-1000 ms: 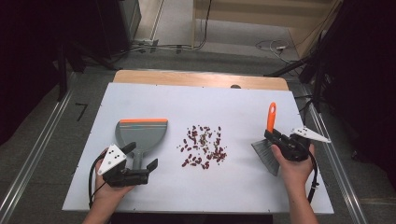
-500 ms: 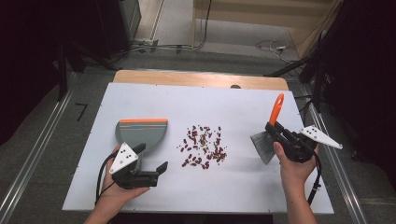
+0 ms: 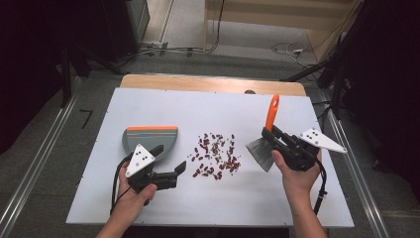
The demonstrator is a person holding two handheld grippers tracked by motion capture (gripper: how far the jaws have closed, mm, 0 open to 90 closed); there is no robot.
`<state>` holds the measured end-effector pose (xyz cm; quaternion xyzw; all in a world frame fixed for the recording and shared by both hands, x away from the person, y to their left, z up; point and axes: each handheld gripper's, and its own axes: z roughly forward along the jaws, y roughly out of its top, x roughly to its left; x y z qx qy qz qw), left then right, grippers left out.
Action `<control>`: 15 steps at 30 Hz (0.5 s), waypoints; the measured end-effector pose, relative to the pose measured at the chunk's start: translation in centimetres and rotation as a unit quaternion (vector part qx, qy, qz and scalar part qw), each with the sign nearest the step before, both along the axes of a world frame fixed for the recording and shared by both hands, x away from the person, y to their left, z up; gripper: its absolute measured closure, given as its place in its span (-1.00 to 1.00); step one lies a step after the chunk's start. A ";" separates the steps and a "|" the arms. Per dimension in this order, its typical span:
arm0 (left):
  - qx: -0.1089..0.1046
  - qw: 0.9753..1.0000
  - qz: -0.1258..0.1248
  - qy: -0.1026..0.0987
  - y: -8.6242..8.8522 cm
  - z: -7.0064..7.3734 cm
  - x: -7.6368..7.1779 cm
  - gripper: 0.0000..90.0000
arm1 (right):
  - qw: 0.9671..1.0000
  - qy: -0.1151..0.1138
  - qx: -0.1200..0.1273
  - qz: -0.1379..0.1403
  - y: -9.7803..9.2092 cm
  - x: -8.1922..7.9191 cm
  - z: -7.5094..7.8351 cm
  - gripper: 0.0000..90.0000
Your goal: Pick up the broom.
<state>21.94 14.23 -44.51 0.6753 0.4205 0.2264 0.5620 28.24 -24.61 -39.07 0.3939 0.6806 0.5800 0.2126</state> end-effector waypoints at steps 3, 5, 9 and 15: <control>-0.013 1.000 -0.015 -0.007 0.5 0.3 0.7 -0.65 | 1.000 -0.006 0.000 0.013 1.3 -0.1 0.7 0.55; -0.019 1.000 -0.018 -0.007 0.5 0.3 0.8 -0.64 | 1.000 -0.008 0.000 0.016 1.6 -0.1 0.8 0.55; -0.010 0.999 -0.046 0.020 0.2 0.7 1.0 -0.73 | 1.000 -0.016 -0.003 0.022 3.1 -0.2 1.2 0.55; -0.030 0.994 -0.101 0.014 -1.2 1.2 0.9 -0.92 | 0.999 -0.023 -0.013 0.031 4.9 -0.6 1.3 0.55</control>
